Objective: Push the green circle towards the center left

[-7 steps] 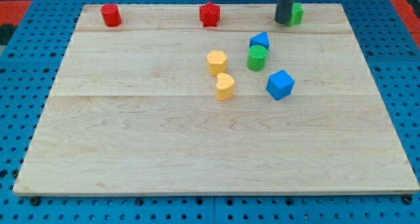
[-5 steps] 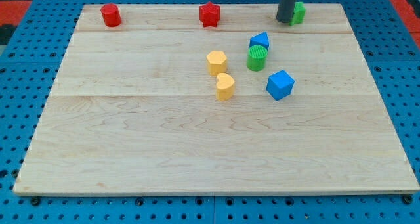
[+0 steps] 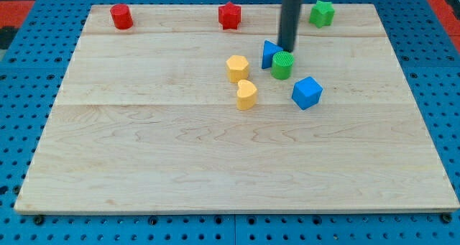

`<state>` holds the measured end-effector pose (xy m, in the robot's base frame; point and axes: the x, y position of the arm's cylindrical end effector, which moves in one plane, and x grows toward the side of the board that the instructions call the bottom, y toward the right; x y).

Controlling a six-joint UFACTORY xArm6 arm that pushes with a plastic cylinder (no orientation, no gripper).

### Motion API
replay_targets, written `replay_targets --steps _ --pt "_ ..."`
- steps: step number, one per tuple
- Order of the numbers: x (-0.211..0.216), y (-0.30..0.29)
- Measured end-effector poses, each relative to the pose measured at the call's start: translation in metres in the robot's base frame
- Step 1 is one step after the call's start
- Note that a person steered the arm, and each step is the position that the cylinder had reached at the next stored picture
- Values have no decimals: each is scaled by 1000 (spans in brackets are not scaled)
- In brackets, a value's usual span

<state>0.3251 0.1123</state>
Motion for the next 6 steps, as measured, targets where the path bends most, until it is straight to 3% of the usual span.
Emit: replay_targets --steps 1,3,5,6 --pt "20 -8" --pt "79 -85" --pt "128 -67" --pt "149 -30"
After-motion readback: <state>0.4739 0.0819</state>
